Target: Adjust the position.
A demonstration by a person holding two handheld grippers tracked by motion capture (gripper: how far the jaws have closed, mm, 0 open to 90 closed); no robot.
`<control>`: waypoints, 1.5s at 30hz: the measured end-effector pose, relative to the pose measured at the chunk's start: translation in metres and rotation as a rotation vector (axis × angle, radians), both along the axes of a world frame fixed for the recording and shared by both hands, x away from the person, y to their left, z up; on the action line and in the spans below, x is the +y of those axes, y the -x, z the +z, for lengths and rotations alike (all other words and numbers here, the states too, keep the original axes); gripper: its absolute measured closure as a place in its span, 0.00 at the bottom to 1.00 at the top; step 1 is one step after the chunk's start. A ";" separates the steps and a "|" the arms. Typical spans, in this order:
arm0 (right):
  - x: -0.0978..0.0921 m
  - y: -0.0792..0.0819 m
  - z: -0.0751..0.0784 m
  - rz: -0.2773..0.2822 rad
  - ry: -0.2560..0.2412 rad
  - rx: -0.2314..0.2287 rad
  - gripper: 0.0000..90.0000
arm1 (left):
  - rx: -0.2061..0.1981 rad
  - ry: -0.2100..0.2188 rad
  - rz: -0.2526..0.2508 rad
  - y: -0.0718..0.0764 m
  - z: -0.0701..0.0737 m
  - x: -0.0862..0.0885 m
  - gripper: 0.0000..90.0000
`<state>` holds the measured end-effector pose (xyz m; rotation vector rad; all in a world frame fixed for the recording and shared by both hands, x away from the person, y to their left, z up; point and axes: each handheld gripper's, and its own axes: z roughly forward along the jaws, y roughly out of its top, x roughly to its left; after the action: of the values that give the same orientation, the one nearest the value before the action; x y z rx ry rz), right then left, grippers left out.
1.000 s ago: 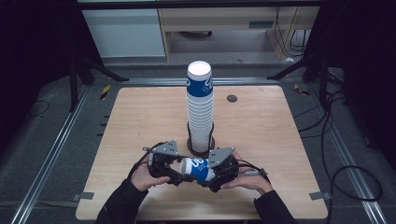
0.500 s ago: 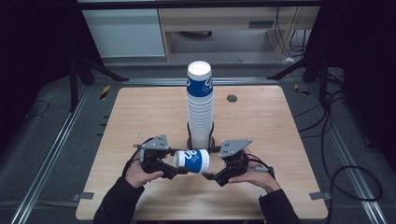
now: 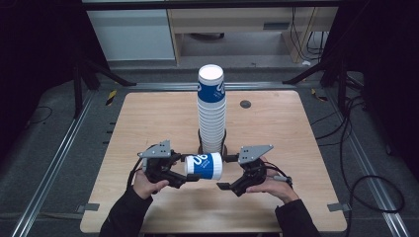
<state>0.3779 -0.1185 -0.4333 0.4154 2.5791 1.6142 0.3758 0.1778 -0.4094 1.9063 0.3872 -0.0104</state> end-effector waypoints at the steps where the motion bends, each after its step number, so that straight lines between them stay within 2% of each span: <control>1: 0.001 0.001 0.000 0.007 0.001 0.002 0.07 | 0.002 0.003 -0.006 0.000 0.000 -0.001 0.29; 4: 0.003 0.001 -0.001 0.019 -0.001 0.003 0.07 | 0.016 0.012 -0.028 0.001 -0.001 -0.004 0.29; 12: 0.007 0.003 -0.003 0.065 -0.022 0.021 0.08 | 0.021 -0.007 -0.087 0.004 -0.004 -0.012 0.29; 21: 0.011 0.004 -0.007 0.116 -0.028 0.055 0.11 | 0.044 -0.038 -0.121 0.004 -0.014 -0.019 0.29; 23: 0.010 0.004 -0.008 0.121 -0.017 0.061 0.14 | 0.048 -0.039 -0.126 0.004 -0.015 -0.020 0.29; 30: 0.010 0.005 -0.007 0.126 -0.014 0.075 0.16 | 0.050 -0.035 -0.125 0.004 -0.013 -0.019 0.29; 33: 0.009 0.005 -0.005 0.116 -0.023 0.067 0.16 | 0.037 -0.046 -0.103 0.005 -0.011 -0.018 0.27; 38: 0.001 0.004 0.001 0.092 -0.026 0.047 0.17 | 0.052 -0.052 -0.102 0.003 -0.006 -0.012 0.20; 41: -0.002 0.003 0.004 0.082 -0.008 0.034 0.17 | 0.049 -0.075 -0.087 0.002 -0.004 -0.008 0.18; 45: 0.000 0.004 0.003 0.071 0.061 0.010 0.17 | 0.065 -0.111 -0.089 0.000 -0.007 -0.008 0.16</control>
<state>0.3744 -0.1187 -0.4302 0.3330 2.6716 1.5539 0.3763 0.1702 -0.4165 2.0360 0.3530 -0.1118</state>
